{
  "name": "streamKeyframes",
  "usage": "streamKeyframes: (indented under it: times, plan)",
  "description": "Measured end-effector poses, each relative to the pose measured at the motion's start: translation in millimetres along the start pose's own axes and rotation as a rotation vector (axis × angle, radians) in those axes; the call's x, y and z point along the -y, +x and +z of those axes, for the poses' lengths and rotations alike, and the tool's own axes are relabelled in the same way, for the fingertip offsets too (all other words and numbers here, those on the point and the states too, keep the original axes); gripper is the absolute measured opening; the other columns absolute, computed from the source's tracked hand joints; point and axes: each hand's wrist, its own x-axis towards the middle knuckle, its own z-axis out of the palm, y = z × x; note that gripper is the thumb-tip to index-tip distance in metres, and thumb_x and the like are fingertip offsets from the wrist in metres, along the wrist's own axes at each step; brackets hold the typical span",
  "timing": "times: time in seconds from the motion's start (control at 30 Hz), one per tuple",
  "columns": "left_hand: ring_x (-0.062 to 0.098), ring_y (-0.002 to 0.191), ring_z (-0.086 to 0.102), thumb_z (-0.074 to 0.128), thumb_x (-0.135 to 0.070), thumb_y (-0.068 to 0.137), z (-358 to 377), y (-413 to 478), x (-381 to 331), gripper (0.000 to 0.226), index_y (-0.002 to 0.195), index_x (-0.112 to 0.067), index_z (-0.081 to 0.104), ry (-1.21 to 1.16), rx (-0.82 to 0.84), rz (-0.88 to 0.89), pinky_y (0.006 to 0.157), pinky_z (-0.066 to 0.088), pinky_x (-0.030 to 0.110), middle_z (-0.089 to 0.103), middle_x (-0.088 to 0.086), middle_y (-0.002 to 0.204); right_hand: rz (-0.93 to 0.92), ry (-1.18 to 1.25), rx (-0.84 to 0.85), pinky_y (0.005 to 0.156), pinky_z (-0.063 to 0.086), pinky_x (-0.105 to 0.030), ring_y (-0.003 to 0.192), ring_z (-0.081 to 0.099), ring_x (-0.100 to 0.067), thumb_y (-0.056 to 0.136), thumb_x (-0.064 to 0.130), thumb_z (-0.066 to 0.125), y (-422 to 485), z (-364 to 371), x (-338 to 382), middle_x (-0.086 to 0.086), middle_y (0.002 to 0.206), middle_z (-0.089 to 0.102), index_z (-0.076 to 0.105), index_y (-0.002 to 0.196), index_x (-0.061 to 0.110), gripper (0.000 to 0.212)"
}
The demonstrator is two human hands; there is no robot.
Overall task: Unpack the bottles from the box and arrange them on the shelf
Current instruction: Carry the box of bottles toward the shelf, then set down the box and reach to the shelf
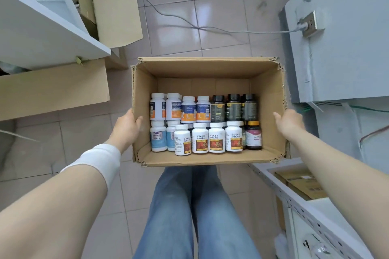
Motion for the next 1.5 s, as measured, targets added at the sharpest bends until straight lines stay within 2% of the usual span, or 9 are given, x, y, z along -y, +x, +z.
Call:
streamKeyframes:
  times: [0.3,0.43,0.53,0.6,0.7,0.8,1.03,1.33,1.5]
  plan:
    - [0.036,0.114,0.052,0.039,-0.024,0.100,14.0,12.5,0.1,0.037,0.132,-0.009,0.046,-0.028,-0.028,-0.033,0.089,0.039,0.037,0.057,0.017,0.126,0.052,0.043,-0.087,0.089,0.044,-0.044,0.113,0.052,-0.041,0.098,0.032,0.040,18.4,16.3,-1.2,-0.026,0.121,0.057,0.053,0.117,-0.006,0.044]
    - [0.029,0.125,0.046,0.043,-0.027,0.098,28.2,-6.5,-13.8,0.047,0.142,-0.014,0.032,-0.339,-0.108,-0.126,0.100,0.036,0.036,0.048,0.009,0.139,0.065,0.339,-0.086,0.107,0.032,-0.044,0.133,0.038,-0.035,0.095,0.028,0.049,1.4,19.9,-1.9,-0.018,0.144,0.040,0.031,0.141,0.004,0.055]
    - [0.024,0.142,0.024,0.052,-0.019,0.094,43.7,-32.0,-30.9,0.062,0.148,-0.011,0.021,-0.350,-0.270,-0.038,0.114,0.022,0.035,0.025,0.008,0.154,-0.134,0.296,-0.236,0.117,0.012,-0.042,0.145,0.010,-0.031,0.086,0.029,0.062,-38.9,32.0,-5.9,-0.017,0.155,0.017,0.014,0.147,0.004,0.081]
    - [0.022,0.147,0.010,0.057,-0.016,0.091,56.1,-45.3,-41.0,0.065,0.147,-0.010,0.024,-0.135,-0.341,0.130,0.117,0.010,0.033,0.014,0.009,0.158,-0.310,0.173,-0.262,0.115,0.012,-0.038,0.142,0.014,-0.031,0.081,0.027,0.068,-65.7,45.2,-8.5,-0.019,0.153,0.019,0.021,0.145,0.002,0.083]
    - [0.017,0.139,0.033,0.057,-0.017,0.092,74.6,-44.3,-62.7,0.050,0.139,-0.016,0.041,-0.018,-0.073,0.373,0.111,0.022,0.023,0.038,0.000,0.148,-0.426,0.131,-0.063,0.112,0.015,-0.029,0.138,0.023,-0.025,0.082,0.022,0.067,-78.2,60.8,-7.3,-0.013,0.149,0.027,0.025,0.145,0.007,0.077]
    - [0.017,0.131,0.043,0.053,-0.028,0.094,95.0,-21.8,-87.7,0.043,0.136,-0.022,0.046,0.149,0.266,0.398,0.108,0.035,0.031,0.048,-0.002,0.141,-0.299,0.094,0.158,0.110,0.029,-0.032,0.134,0.033,-0.022,0.086,0.030,0.063,-54.9,73.2,-5.7,-0.007,0.144,0.036,0.030,0.143,0.011,0.069]
    - [0.024,0.122,0.049,0.052,-0.041,0.092,128.1,23.3,-122.3,0.046,0.135,-0.025,0.044,0.606,0.385,0.542,0.104,0.037,0.042,0.055,0.003,0.130,-0.171,0.121,0.372,0.091,0.043,-0.034,0.116,0.049,-0.024,0.081,0.038,0.068,-14.2,84.7,2.1,-0.010,0.131,0.044,0.041,0.128,0.008,0.062]
    - [0.025,0.126,0.038,0.055,-0.039,0.091,108.9,0.7,-126.6,0.049,0.133,-0.015,0.047,0.458,0.448,0.464,0.104,0.033,0.035,0.046,0.010,0.134,-0.116,0.354,0.383,0.081,0.040,-0.027,0.114,0.053,-0.020,0.079,0.034,0.071,-36.2,58.1,-6.0,-0.005,0.127,0.055,0.043,0.126,0.012,0.058]
    - [0.013,0.101,0.049,0.058,-0.036,0.090,56.0,-49.9,-134.9,0.044,0.128,-0.017,0.047,0.297,0.492,0.504,0.088,0.040,0.022,0.046,0.004,0.129,-0.119,0.439,0.337,0.089,0.042,-0.032,0.113,0.053,-0.021,0.076,0.036,0.073,-75.3,9.1,-25.3,-0.005,0.127,0.055,0.042,0.126,0.014,0.063]
